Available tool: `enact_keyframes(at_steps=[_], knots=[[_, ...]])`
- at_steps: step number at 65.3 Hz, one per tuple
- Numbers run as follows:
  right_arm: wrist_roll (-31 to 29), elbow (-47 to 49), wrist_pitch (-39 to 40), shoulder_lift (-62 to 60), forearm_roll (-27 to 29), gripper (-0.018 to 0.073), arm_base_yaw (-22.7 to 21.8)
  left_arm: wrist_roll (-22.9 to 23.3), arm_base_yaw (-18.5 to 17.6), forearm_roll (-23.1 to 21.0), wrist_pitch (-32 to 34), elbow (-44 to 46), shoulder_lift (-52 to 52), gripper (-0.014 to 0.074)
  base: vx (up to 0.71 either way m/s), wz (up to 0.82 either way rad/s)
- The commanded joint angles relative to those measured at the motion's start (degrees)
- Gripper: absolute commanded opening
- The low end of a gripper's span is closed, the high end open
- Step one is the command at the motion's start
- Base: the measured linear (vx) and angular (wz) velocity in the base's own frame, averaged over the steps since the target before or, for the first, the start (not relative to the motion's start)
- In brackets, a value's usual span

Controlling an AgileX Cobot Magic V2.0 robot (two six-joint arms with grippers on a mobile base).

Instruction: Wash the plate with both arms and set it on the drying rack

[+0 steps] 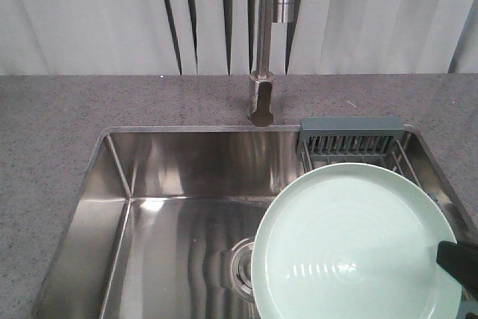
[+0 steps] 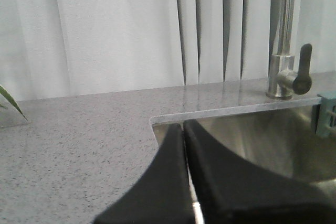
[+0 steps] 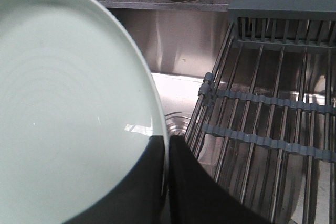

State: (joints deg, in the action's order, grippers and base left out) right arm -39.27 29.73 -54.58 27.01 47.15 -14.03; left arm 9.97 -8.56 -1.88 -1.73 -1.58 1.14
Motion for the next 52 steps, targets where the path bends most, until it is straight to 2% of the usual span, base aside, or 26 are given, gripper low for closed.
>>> enact_keyframes(at_steps=[1, 9, 25, 29, 35, 43, 52], knots=[[-0.02, 1.52, 2.14, 0.23, 2.84, -0.0001, -0.41, 8.71, -0.44, -5.06, 7.61, 1.91, 0.35, -0.0006, 0.0, 0.0], [-0.02, 1.52, 2.14, 0.23, 2.84, -0.0001, -0.41, 20.76, -0.44, -11.37, 10.48, 1.91, 0.35, -0.0006, 0.0, 0.0], [-0.02, 1.52, 2.14, 0.23, 2.84, -0.0001, -0.41, 35.05, -0.44, -19.75, 14.15, 1.91, 0.35, -0.0006, 0.0, 0.0], [-0.02, 1.52, 2.14, 0.23, 2.84, -0.0001, -0.41, 36.83, -0.44, -20.65, 14.54, 1.91, 0.35, -0.0006, 0.0, 0.0], [-0.02, 1.52, 2.14, 0.23, 2.84, -0.0001, -0.41, 40.09, -0.44, -20.7, 17.07, 2.04, 0.35, -0.0006, 0.0, 0.0], [-0.02, 1.52, 2.14, 0.23, 2.84, -0.0001, -0.41, 45.92, -0.44, -19.0, 24.01, 3.42, 0.35, -0.0006, 0.0, 0.0], [-0.02, 1.52, 2.15, 0.23, 2.79, -0.0001, -0.41, 48.49, -0.44, -9.21, 25.79, 9.82, -0.73, -0.0006, 0.0, 0.0]])
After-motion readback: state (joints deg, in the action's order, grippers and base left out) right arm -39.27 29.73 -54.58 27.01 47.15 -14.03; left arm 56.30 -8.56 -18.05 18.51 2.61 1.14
